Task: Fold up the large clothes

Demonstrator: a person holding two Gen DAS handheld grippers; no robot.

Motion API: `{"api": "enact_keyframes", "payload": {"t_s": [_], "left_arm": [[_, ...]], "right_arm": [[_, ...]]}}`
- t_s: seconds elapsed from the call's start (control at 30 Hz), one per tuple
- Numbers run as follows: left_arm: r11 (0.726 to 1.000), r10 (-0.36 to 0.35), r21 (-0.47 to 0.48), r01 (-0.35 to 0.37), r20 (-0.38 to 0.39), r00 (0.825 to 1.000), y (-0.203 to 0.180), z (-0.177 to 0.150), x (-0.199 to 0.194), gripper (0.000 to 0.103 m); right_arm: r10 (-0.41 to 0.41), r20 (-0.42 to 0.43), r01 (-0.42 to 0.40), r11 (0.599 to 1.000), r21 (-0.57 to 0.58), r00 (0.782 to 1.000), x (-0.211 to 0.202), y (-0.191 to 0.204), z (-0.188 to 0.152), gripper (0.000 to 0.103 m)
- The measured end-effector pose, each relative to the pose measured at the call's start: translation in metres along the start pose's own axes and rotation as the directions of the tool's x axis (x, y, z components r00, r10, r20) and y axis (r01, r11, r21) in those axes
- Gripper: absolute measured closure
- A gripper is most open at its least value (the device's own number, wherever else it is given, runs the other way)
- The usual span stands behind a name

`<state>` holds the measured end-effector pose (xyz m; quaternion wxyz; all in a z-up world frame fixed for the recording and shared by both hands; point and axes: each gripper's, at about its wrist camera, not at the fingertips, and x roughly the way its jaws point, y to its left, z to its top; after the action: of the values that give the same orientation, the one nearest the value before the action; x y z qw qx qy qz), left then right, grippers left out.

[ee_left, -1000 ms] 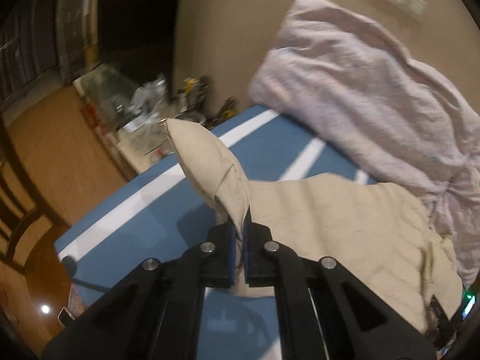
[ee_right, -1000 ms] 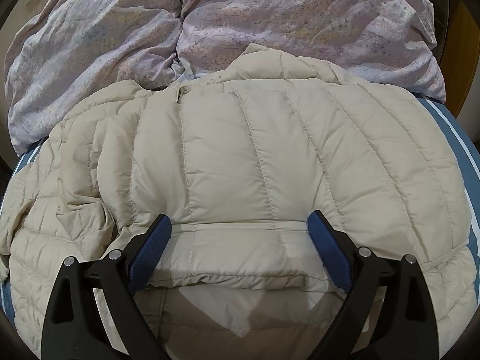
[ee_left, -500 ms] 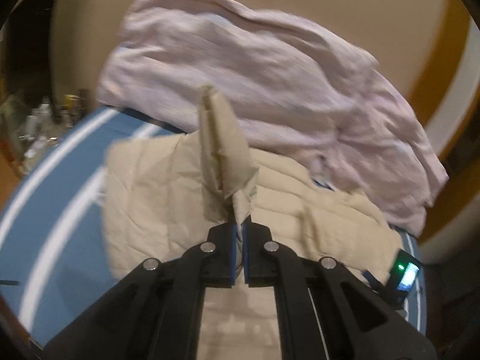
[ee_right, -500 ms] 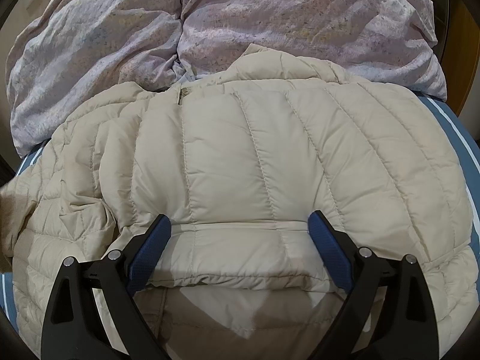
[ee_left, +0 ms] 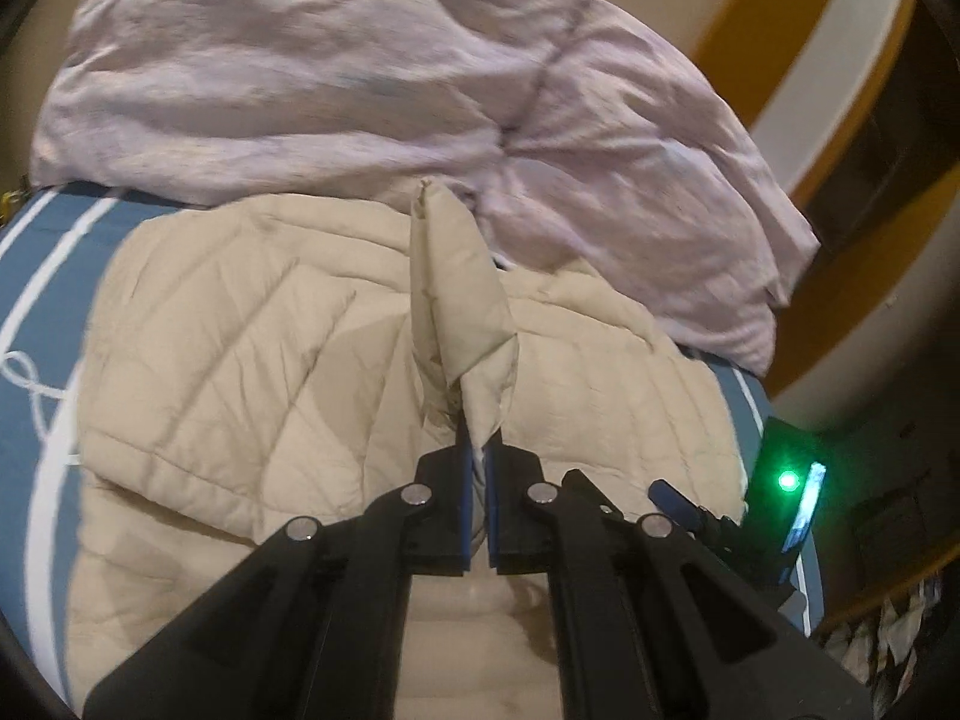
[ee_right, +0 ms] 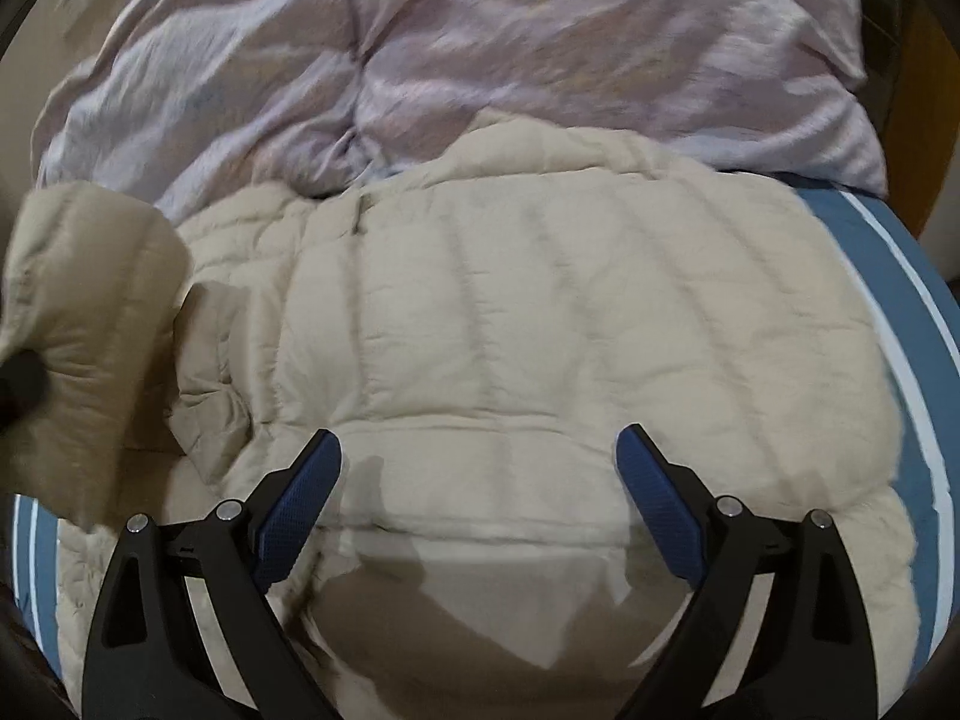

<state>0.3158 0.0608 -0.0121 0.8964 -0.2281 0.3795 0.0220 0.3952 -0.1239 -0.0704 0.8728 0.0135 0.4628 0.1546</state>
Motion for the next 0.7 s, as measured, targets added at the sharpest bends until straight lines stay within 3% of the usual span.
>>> {"api": "enact_keyframes", "payload": {"t_s": [0.17,0.4,0.47,0.7], "left_arm": [[0.998,-0.050,0.035,0.052,-0.036,0.998,-0.030,-0.008,0.020,0.100],[0.993,-0.094,0.060,0.100,-0.096,0.991,-0.051,-0.019,0.034,0.094],[0.994,-0.089,0.057,0.094,-0.080,0.993,-0.047,-0.019,0.026,0.082],[0.999,0.020,0.043,-0.019,-0.013,1.000,-0.010,-0.012,0.000,0.078]], "right_arm": [[-0.083,0.040,0.082,0.996,0.023,0.996,-0.016,-0.027,-0.008,0.008],[-0.095,0.059,0.092,0.994,0.064,0.994,-0.028,-0.050,-0.010,0.009],[-0.089,0.070,0.084,0.994,0.063,0.994,-0.034,-0.050,-0.010,0.012],[-0.023,0.096,0.020,0.999,0.031,0.995,-0.049,-0.030,-0.010,0.031]]}}
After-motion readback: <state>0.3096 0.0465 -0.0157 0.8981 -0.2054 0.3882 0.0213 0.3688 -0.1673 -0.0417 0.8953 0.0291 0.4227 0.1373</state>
